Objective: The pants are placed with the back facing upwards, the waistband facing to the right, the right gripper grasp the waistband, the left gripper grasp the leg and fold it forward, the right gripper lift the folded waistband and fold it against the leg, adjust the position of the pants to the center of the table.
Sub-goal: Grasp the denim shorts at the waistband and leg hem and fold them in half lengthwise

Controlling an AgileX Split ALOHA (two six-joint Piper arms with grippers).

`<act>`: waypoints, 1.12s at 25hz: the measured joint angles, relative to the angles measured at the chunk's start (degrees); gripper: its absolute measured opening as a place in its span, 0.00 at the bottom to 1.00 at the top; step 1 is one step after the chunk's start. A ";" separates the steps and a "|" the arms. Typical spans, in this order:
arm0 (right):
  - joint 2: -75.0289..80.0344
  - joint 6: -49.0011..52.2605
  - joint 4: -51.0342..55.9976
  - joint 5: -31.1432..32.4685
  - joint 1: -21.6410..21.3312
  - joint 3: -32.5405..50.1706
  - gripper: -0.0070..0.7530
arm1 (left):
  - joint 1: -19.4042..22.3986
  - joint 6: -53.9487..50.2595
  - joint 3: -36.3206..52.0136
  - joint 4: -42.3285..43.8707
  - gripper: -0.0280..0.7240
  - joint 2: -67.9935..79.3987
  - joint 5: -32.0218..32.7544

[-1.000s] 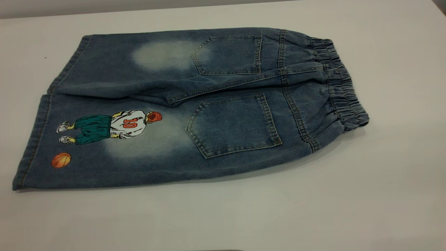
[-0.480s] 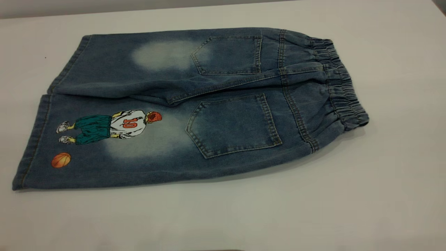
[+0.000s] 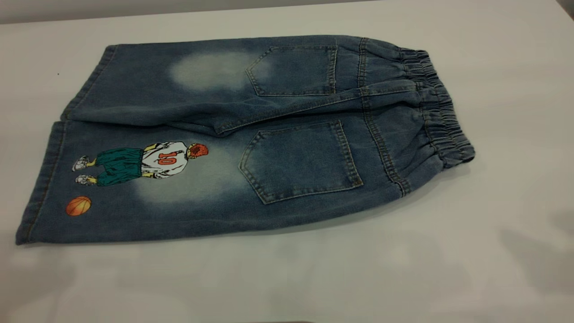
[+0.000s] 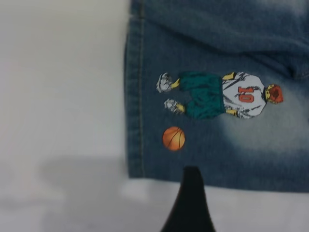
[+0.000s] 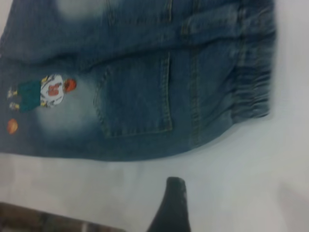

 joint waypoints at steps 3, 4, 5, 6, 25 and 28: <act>8.77 -6.08 6.77 -1.04 0.00 -0.04 0.78 | 0.00 3.50 0.00 -2.99 0.76 5.18 -3.99; 11.79 -7.96 9.35 -1.46 0.00 -0.04 0.78 | 0.00 4.41 0.00 -3.87 0.76 6.67 -5.24; 14.25 -10.17 12.02 -1.95 0.00 -0.06 0.78 | 0.00 5.41 0.00 -4.54 0.76 7.90 -6.33; 17.14 -12.43 14.74 -2.42 0.00 -0.11 0.78 | 0.00 6.42 0.00 -4.98 0.76 8.66 -7.11; 55.38 -52.05 58.80 -6.88 0.00 -1.77 0.78 | 0.00 8.81 0.00 -5.80 0.76 10.14 -14.54; 58.18 -52.54 59.17 -6.77 0.00 -2.64 0.78 | 0.00 8.81 0.00 -5.85 0.76 10.14 -14.64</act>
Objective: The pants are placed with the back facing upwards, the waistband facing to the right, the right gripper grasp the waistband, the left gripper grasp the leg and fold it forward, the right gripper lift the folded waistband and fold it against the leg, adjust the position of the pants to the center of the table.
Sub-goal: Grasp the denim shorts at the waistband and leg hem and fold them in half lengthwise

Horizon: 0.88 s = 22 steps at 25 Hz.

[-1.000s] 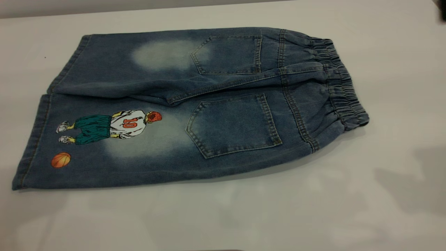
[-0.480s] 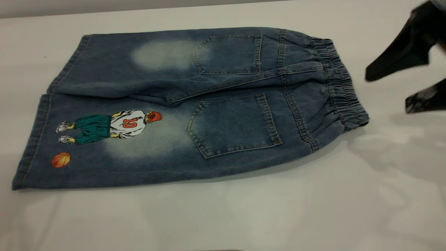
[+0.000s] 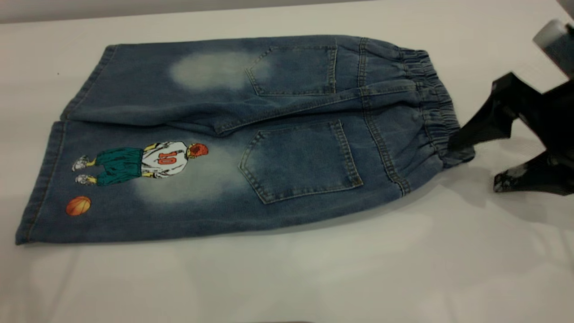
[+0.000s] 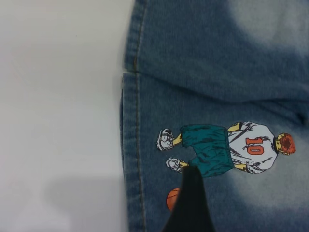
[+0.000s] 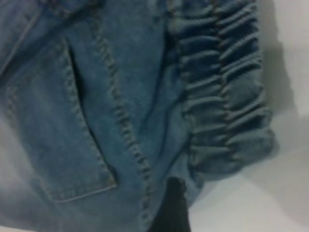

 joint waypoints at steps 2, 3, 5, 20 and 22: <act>1.38 -0.44 0.06 0.14 0.00 -0.70 0.78 | 0.00 0.00 0.00 0.00 0.76 0.00 -0.02; 1.94 -0.57 0.06 0.50 0.00 -1.13 0.78 | 0.00 0.00 0.00 0.00 0.76 0.00 -0.02; 2.30 -0.73 0.12 1.07 0.00 -1.95 0.78 | 0.00 0.00 0.00 0.00 0.76 0.00 -0.07; 2.81 -1.03 0.16 1.75 0.00 -5.28 0.78 | 0.00 0.04 0.00 0.00 0.76 0.00 -0.19; 3.25 -1.05 0.16 1.93 0.00 -5.44 0.78 | 0.00 0.04 0.00 -0.02 0.76 0.00 -0.19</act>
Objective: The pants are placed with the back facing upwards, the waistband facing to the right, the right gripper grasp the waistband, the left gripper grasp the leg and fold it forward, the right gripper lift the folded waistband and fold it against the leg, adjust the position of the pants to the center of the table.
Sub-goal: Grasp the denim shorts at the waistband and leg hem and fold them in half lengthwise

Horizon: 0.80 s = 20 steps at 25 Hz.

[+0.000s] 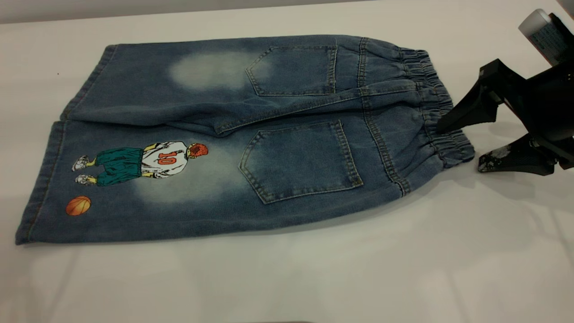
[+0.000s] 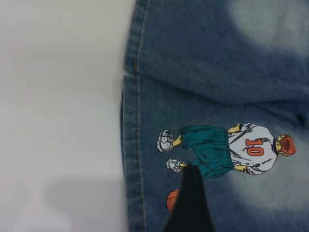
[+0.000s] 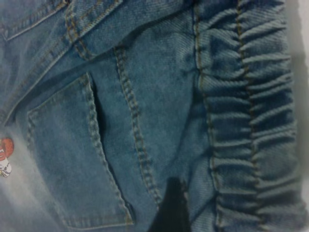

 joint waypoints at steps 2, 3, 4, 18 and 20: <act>0.87 0.00 0.00 0.22 0.00 0.00 0.78 | 0.00 0.00 0.00 0.00 0.76 0.00 -0.01; 1.44 0.00 0.06 1.35 0.00 -0.05 0.78 | 0.00 0.00 0.00 -0.05 0.76 0.00 -0.01; 2.02 0.00 0.17 2.62 0.00 -0.06 0.78 | 0.00 0.00 0.00 -0.05 0.76 0.00 -0.01; 4.21 -3.33 -0.13 1.87 0.00 -3.07 0.07 | 0.00 0.11 0.00 0.19 0.76 0.12 2.00; 4.21 -3.76 -0.20 1.87 0.00 -3.26 0.06 | 0.00 0.11 -0.05 0.63 0.76 0.71 4.05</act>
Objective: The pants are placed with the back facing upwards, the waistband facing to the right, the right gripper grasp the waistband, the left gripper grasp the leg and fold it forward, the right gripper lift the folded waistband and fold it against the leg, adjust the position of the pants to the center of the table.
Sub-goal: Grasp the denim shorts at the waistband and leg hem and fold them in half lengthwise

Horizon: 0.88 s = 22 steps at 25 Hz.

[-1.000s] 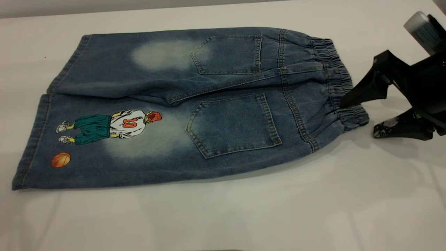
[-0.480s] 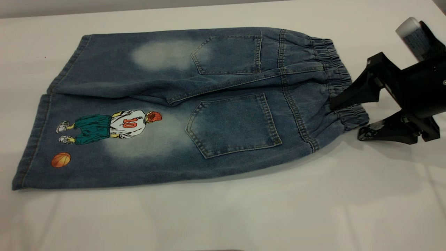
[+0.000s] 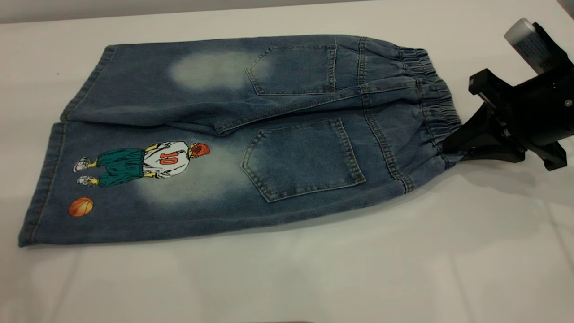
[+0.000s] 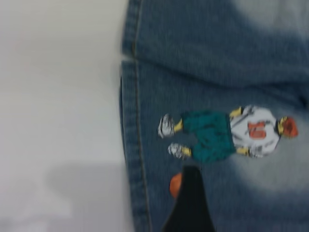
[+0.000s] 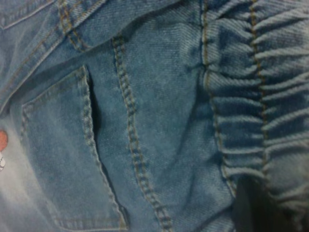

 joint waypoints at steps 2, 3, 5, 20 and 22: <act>0.00 -0.10 -0.28 0.00 0.00 -0.11 0.06 | 0.00 0.02 0.00 0.33 0.76 1.67 3.45; 0.00 -0.17 -0.46 0.00 0.00 -0.11 0.06 | 0.00 0.02 0.20 0.38 0.76 2.83 5.21; 0.00 -0.22 -0.80 0.00 0.00 -0.13 0.06 | 0.00 0.02 1.67 0.50 0.76 5.32 6.00; 0.00 -0.65 -1.77 2.00 0.00 -0.18 0.06 | 0.00 0.02 5.12 0.47 0.76 33.02 -8.90; 0.00 -0.65 -1.85 2.00 0.00 -0.18 0.06 | 0.00 0.02 5.12 0.47 0.76 35.31 -11.02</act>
